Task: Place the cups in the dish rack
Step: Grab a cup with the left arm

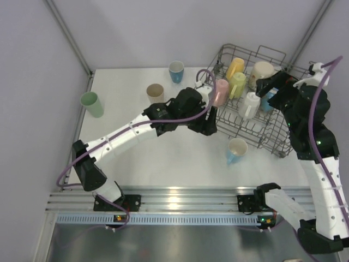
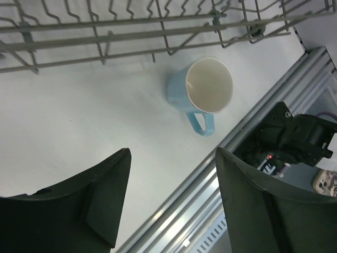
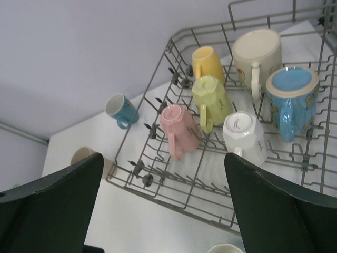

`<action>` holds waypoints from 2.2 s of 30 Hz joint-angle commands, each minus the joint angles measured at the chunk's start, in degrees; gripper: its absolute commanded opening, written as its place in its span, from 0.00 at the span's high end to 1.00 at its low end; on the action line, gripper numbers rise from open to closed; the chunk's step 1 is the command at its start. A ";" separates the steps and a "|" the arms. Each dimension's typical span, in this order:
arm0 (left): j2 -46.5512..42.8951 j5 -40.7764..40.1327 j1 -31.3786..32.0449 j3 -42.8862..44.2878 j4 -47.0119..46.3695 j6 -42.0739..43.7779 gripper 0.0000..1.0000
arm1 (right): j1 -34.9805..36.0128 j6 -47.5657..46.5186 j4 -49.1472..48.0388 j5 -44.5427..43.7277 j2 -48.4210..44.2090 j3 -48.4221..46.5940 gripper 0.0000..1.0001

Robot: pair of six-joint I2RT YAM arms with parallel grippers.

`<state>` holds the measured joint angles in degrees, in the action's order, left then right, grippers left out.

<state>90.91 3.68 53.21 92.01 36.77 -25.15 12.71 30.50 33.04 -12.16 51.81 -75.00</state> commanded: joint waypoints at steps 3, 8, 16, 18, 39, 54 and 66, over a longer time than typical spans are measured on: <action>2.07 -3.15 5.14 -2.18 -6.62 -7.19 0.30 | 0.65 1.14 -2.97 -3.13 -6.19 -2.17 0.02; 7.86 -2.54 8.13 -0.26 -8.82 -9.66 0.31 | 0.56 0.09 -3.77 -1.90 -8.39 -1.99 0.01; 14.99 -3.07 9.02 2.74 -9.44 -15.01 0.32 | 0.65 -0.97 -4.12 -1.11 -9.53 -0.94 0.01; 16.57 -5.17 9.10 3.26 -9.35 -15.02 0.32 | 0.56 -1.32 -4.21 -1.28 -9.98 -0.85 0.01; 29.76 -1.66 9.28 10.74 -9.26 -15.63 0.42 | 0.56 -4.05 -5.09 -1.90 -10.59 1.09 0.01; 19.84 -3.07 8.93 0.39 -9.26 -16.16 1.00 | 0.56 -4.92 -6.84 11.16 -9.10 2.32 0.01; -3.35 12.46 -4.51 -16.67 -23.05 -21.86 1.00 | 0.56 2.45 -18.53 33.76 -5.23 8.82 0.01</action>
<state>96.25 7.14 53.23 77.69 26.72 -42.52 12.73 29.80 21.56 12.71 45.93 -67.37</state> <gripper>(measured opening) 0.165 0.993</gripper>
